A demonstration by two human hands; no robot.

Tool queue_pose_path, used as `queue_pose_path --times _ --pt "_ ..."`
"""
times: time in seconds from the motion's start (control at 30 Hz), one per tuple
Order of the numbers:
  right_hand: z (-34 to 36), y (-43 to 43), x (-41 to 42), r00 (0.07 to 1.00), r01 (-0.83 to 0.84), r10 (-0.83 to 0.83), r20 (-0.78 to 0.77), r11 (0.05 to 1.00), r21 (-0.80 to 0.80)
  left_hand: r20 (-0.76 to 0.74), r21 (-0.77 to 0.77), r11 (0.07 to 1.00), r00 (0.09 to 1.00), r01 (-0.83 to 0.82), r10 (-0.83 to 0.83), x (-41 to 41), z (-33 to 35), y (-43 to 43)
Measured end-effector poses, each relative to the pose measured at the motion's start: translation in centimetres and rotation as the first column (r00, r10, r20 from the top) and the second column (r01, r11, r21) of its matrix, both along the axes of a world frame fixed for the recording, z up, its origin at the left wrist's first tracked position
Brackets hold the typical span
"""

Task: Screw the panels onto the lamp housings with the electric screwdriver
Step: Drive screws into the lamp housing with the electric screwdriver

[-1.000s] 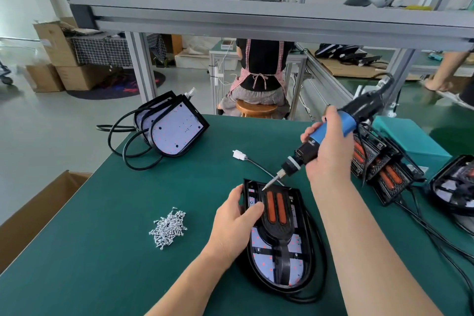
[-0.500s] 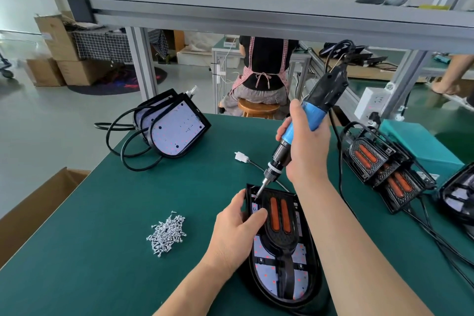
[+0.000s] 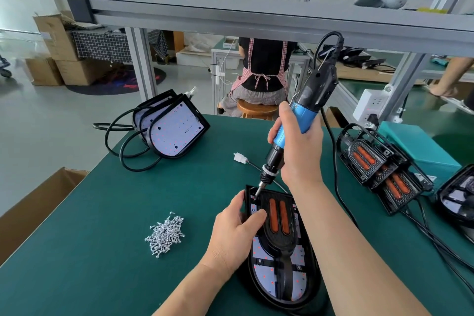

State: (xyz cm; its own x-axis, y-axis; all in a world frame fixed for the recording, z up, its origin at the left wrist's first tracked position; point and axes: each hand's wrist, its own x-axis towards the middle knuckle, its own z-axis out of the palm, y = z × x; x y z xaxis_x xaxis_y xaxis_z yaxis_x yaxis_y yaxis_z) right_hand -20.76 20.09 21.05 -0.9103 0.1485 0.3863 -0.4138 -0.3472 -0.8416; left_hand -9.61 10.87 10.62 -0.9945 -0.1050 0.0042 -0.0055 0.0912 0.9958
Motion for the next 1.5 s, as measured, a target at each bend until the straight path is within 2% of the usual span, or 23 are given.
queue_pose_path --times 0.23,0.6,0.9,1.2,1.5 --pt "-0.4 0.2 0.3 0.998 -0.043 0.045 -0.052 0.998 0.036 0.031 -0.038 0.999 1.0 -0.003 0.004 -0.1 0.2 0.1" --pt "-0.6 -0.4 0.8 0.998 -0.014 0.016 -0.053 0.999 0.04 0.069 -0.126 0.992 0.997 -0.027 0.036 -0.3 0.3 0.2" --pt "-1.2 -0.6 0.8 0.997 -0.042 0.045 -0.056 0.998 0.047 0.075 -0.129 0.992 0.997 -0.012 0.022 -0.3 0.3 0.3" --pt "-0.9 -0.7 1.5 0.973 -0.206 0.22 -0.071 0.965 0.163 0.097 -0.154 0.988 0.995 -0.003 0.018 -0.1 0.5 0.2" --pt "-0.2 0.6 1.8 0.978 -0.202 0.204 -0.031 0.977 0.066 0.099 -0.116 0.993 0.995 0.015 -0.004 0.0 0.4 0.2"
